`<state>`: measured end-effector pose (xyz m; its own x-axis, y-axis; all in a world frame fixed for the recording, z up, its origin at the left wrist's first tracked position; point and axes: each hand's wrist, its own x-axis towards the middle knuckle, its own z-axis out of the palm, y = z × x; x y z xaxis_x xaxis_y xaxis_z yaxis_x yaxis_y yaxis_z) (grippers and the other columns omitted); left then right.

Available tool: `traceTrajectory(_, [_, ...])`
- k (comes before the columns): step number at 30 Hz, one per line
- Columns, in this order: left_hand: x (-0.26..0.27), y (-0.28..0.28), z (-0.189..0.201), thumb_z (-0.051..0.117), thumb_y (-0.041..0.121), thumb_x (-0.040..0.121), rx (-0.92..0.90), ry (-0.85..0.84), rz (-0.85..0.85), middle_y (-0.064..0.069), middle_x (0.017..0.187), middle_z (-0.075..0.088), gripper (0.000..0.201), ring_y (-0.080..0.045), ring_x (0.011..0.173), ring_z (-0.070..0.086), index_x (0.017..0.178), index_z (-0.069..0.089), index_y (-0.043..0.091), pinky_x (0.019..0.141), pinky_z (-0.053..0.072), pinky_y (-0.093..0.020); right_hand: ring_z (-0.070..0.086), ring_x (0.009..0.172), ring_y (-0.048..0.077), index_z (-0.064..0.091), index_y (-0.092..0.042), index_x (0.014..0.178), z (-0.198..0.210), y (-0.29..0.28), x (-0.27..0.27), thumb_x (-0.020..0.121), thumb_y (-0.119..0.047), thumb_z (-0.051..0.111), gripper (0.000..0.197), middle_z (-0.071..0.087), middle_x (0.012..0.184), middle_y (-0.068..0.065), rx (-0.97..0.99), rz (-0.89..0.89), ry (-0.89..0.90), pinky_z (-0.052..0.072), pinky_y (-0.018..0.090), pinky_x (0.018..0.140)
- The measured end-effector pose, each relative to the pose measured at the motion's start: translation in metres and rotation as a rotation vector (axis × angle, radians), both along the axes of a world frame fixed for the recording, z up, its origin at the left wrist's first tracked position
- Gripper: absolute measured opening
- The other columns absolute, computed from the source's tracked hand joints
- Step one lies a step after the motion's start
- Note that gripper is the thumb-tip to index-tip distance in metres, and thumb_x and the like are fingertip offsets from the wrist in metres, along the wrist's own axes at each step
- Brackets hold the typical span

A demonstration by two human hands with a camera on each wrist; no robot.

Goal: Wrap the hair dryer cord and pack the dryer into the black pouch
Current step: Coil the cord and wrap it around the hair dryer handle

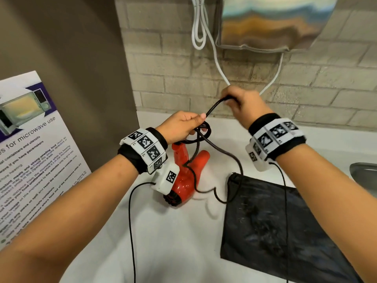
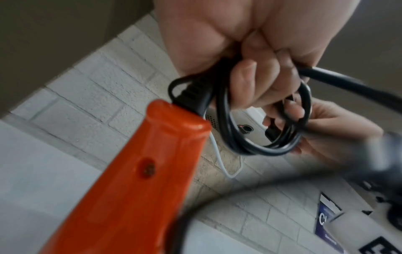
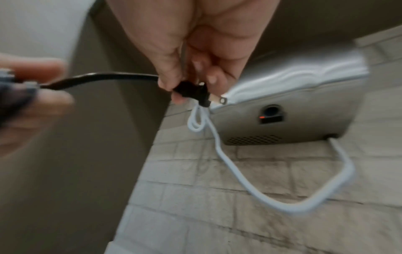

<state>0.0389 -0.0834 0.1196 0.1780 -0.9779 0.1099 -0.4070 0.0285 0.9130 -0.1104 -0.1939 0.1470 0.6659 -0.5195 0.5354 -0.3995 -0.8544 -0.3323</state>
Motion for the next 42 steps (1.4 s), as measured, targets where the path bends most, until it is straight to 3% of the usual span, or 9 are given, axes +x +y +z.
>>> traceTrajectory(8, [0.005, 0.000, 0.001, 0.039, 0.034, 0.096, 0.087, 0.022, -0.046, 0.010, 0.039, 0.037, 0.039, -0.003, 0.030, 0.026, 0.067, 0.059, 0.017, 0.038, 0.022, -0.016, 0.057, 0.080, 0.035, 0.053, -0.007, 0.102, -0.021, -0.040, -0.020, 0.091, -0.009, 0.043, 0.014, 0.061, 0.093, 0.025, 0.211, -0.394, -0.023, 0.043, 0.031, 0.068])
traceTrajectory(18, [0.008, 0.000, 0.001, 0.041, 0.033, 0.095, 0.090, 0.125, -0.046, 0.010, 0.036, 0.035, 0.036, -0.005, 0.034, 0.026, 0.066, 0.054, 0.016, 0.041, 0.023, -0.018, 0.056, 0.081, 0.036, 0.049, -0.001, 0.104, -0.077, -0.036, -0.008, 0.088, -0.003, 0.043, 0.017, 0.060, 0.102, 0.028, 0.450, -0.468, 0.087, 0.042, 0.031, 0.069])
traceTrajectory(21, [0.007, -0.002, 0.001, 0.041, 0.032, 0.095, 0.081, 0.153, -0.031, 0.010, 0.036, 0.035, 0.033, -0.004, 0.033, 0.025, 0.072, 0.055, 0.013, 0.037, 0.023, -0.015, 0.058, 0.090, 0.038, 0.047, -0.006, 0.114, -0.082, -0.021, 0.000, 0.082, 0.002, 0.044, 0.033, 0.060, 0.109, 0.023, 0.433, -0.396, 0.207, 0.049, 0.038, 0.078])
traceTrajectory(24, [0.006, -0.002, 0.001, 0.041, 0.031, 0.096, 0.081, 0.173, -0.032, 0.010, 0.036, 0.034, 0.034, -0.004, 0.033, 0.023, 0.072, 0.055, 0.013, 0.035, 0.023, -0.015, 0.058, 0.104, 0.029, 0.044, -0.019, 0.128, -0.075, -0.003, 0.009, 0.076, 0.010, 0.049, 0.060, 0.057, 0.123, 0.009, 0.430, -0.183, 0.056, 0.049, 0.033, 0.086])
traceTrajectory(27, [0.009, 0.000, 0.002, 0.039, 0.032, 0.097, 0.078, 0.177, -0.048, 0.011, 0.036, 0.033, 0.036, -0.004, 0.034, 0.023, 0.068, 0.052, 0.014, 0.037, 0.023, -0.016, 0.056, 0.093, 0.002, 0.049, -0.020, 0.126, -0.067, 0.011, 0.017, 0.085, 0.003, 0.049, 0.047, 0.059, 0.116, 0.000, 0.316, 0.037, -0.124, 0.040, 0.024, 0.087])
traceTrajectory(30, [0.011, 0.002, 0.000, 0.037, 0.032, 0.097, 0.061, 0.196, -0.074, 0.011, 0.037, 0.033, 0.039, -0.003, 0.035, 0.023, 0.064, 0.051, 0.015, 0.040, 0.024, -0.017, 0.054, 0.076, -0.011, 0.059, -0.009, 0.114, -0.071, 0.018, 0.021, 0.085, -0.004, 0.051, 0.031, 0.059, 0.096, -0.005, 0.372, 0.148, -0.227, 0.042, 0.019, 0.073])
traceTrajectory(34, [0.008, 0.002, 0.000, 0.036, 0.032, 0.097, 0.068, 0.193, -0.141, 0.012, 0.037, 0.030, 0.038, -0.002, 0.036, 0.023, 0.084, 0.057, 0.004, 0.040, 0.024, -0.016, 0.053, 0.070, 0.008, 0.065, 0.003, 0.091, -0.061, 0.015, 0.018, 0.084, -0.020, 0.048, 0.029, 0.059, 0.077, 0.006, 0.180, 0.061, -0.262, 0.035, 0.009, 0.065])
traceTrajectory(37, [0.008, 0.001, 0.001, 0.038, 0.034, 0.096, 0.064, 0.224, -0.161, 0.013, 0.039, 0.030, 0.038, -0.004, 0.037, 0.023, 0.074, 0.059, 0.010, 0.040, 0.024, -0.017, 0.055, 0.079, 0.021, 0.065, 0.005, 0.090, -0.051, 0.010, 0.014, 0.084, -0.012, 0.049, 0.025, 0.063, 0.083, 0.023, 0.051, -0.025, -0.315, 0.032, 0.011, 0.067])
traceTrajectory(42, [0.011, 0.006, 0.003, 0.035, 0.035, 0.096, 0.089, 0.186, -0.226, 0.013, 0.040, 0.027, 0.040, -0.002, 0.037, 0.021, 0.068, 0.055, 0.014, 0.039, 0.022, -0.015, 0.050, 0.078, 0.021, 0.062, 0.003, 0.094, -0.032, -0.013, -0.006, 0.089, -0.005, 0.046, 0.019, 0.059, 0.083, 0.015, 0.123, -0.306, -0.513, 0.029, 0.018, 0.062])
